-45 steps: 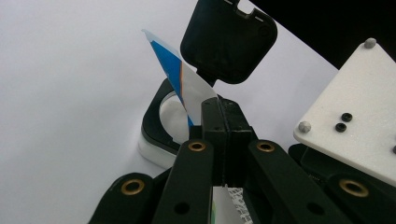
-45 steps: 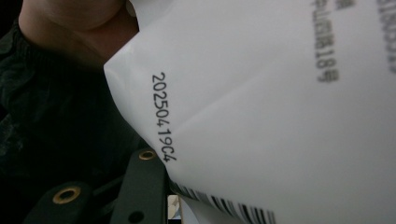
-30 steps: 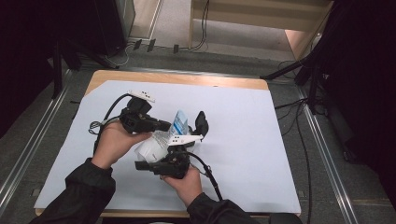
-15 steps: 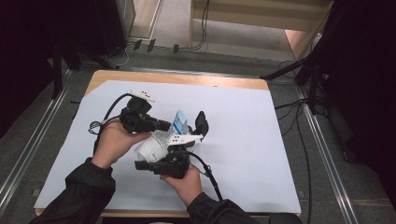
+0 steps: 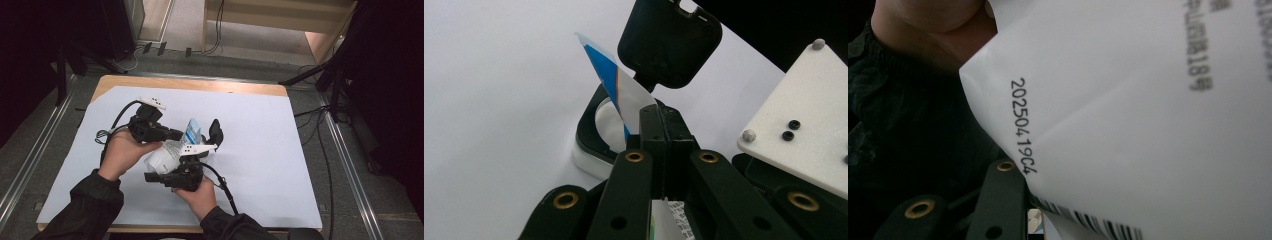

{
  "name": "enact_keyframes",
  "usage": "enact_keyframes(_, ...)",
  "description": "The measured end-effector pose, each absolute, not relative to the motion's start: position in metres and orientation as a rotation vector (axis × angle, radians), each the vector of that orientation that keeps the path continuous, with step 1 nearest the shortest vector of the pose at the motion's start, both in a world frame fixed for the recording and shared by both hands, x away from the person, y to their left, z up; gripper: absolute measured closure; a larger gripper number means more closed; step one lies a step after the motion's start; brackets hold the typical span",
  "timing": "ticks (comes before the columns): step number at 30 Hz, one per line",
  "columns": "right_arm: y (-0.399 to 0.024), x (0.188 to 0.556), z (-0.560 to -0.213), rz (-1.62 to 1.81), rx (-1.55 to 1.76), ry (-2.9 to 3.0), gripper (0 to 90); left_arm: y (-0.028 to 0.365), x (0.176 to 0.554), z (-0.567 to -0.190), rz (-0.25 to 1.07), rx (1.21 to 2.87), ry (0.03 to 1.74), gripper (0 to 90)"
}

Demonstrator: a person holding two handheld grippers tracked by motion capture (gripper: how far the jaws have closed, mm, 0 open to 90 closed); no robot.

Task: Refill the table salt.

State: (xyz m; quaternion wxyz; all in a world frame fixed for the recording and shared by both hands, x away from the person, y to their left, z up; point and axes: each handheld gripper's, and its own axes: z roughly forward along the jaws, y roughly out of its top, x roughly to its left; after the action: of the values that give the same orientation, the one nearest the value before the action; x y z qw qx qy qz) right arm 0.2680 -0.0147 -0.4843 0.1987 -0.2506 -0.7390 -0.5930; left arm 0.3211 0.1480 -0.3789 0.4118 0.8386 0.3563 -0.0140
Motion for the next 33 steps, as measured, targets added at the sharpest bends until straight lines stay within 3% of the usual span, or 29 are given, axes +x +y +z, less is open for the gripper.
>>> enact_keyframes(33, -0.0139, 0.2674, -0.4822, -1.657, -0.688, -2.043, 65.8, 0.1523, 0.3222, -0.3774, -0.036, 2.103, 0.905, 90.0)
